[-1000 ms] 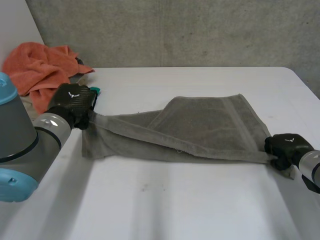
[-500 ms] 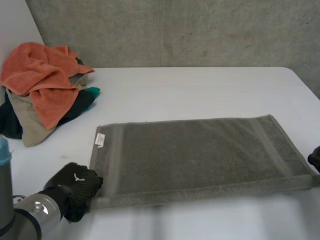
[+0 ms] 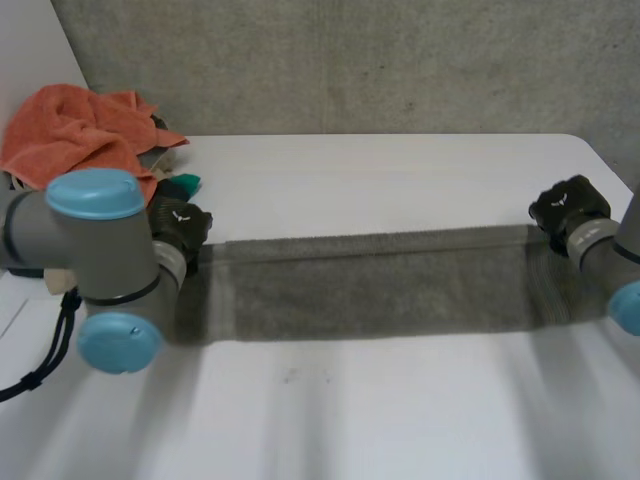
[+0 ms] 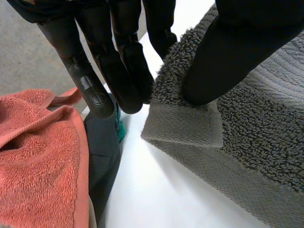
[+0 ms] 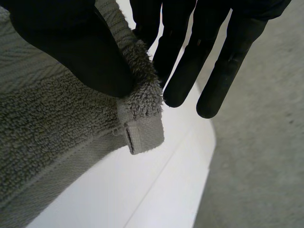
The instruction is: Fold the laundry.
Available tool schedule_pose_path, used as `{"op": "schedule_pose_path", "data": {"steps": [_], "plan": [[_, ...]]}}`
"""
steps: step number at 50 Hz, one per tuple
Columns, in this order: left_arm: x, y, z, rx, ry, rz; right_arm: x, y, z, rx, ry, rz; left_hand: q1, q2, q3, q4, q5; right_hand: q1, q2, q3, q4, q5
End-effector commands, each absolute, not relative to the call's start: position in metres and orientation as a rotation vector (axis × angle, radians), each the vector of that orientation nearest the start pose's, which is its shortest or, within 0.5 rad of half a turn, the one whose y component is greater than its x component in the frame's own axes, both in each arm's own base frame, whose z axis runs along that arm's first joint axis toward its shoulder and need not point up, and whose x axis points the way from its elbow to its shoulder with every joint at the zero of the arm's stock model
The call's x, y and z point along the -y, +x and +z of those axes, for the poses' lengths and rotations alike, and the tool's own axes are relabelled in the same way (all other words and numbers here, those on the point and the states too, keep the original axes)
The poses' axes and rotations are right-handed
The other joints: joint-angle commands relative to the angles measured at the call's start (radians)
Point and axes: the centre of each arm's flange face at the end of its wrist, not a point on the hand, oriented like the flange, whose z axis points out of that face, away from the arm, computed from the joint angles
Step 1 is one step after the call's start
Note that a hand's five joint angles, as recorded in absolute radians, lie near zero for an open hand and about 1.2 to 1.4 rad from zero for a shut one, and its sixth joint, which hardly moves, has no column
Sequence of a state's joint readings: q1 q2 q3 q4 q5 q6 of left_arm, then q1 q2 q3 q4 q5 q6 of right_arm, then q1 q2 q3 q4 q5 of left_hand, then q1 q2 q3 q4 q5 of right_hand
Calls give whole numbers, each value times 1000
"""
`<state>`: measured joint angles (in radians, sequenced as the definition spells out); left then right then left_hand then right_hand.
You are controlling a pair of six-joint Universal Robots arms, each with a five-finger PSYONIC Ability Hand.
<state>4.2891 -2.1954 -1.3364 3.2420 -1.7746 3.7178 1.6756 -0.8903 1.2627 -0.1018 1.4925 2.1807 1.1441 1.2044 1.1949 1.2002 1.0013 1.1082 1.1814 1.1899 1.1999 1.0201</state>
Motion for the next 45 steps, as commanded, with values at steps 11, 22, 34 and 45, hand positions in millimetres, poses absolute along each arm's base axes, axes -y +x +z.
{"op": "schedule_pose_path", "data": {"steps": [11,22,34,45], "plan": [[330,-305,180,-2036,971,-1880,427,193,158,-2428,-1395,-2238,-970,-1030,-1020,-1026,-1001,-934,-1007,-1015,-1025,-1020],[298,-278,210,-2062,938,-1895,384,161,205,-2403,-1172,-2043,-970,-1030,-1020,-1026,-1001,-934,-1007,-1015,-1025,-1020],[264,-272,184,-2204,1035,-1848,370,120,158,-2535,-1102,-1746,-970,-1030,-1020,-1026,-1001,-691,-765,-773,-783,-778],[264,-273,183,-2195,1032,-1865,387,101,119,-2617,-1141,-1727,-970,-1030,-1020,-1026,-1001,288,215,206,196,202]]}}
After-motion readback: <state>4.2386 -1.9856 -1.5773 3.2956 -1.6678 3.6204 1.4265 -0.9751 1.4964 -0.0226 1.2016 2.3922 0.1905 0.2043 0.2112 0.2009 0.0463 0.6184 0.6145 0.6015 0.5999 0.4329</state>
